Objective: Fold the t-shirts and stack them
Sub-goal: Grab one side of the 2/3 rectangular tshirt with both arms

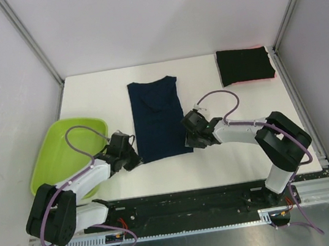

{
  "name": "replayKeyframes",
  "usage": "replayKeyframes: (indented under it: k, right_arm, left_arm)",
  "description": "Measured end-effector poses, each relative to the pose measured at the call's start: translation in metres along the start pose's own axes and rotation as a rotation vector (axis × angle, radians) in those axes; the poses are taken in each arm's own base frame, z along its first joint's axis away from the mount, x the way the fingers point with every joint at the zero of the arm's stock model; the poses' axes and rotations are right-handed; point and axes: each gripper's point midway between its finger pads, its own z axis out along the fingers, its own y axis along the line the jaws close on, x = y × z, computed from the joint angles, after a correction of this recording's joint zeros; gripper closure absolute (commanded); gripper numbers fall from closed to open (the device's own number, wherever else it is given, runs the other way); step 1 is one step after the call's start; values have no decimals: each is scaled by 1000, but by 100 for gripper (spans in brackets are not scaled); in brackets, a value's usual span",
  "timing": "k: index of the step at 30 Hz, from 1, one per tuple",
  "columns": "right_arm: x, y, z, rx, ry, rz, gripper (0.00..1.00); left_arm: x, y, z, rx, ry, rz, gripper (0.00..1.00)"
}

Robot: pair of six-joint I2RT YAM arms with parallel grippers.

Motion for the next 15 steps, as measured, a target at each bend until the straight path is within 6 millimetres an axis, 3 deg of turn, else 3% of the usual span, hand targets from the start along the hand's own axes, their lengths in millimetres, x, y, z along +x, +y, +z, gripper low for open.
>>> replayKeyframes:
  k: [15]
  right_arm:
    - [10, 1, -2, 46, -2, -56, 63]
  left_arm:
    - [0, 1, -1, -3, 3, 6, 100]
